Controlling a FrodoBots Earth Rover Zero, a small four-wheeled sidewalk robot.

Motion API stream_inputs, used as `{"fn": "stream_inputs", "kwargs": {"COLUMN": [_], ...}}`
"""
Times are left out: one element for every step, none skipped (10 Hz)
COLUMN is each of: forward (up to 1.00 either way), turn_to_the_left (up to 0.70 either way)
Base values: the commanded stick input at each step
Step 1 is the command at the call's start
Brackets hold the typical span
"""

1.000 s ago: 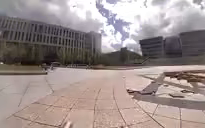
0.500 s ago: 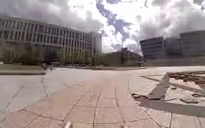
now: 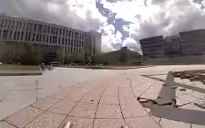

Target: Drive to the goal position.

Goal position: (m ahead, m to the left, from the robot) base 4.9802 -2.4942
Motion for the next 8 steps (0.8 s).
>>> {"fn": "stream_inputs", "kwargs": {"forward": [0.7,0.7,0.7,0.7,0.7,0.7,0.7,0.7], "turn_to_the_left": [0.0,0.0,0.0,0.0,0.0,0.0,0.0,0.0]}}
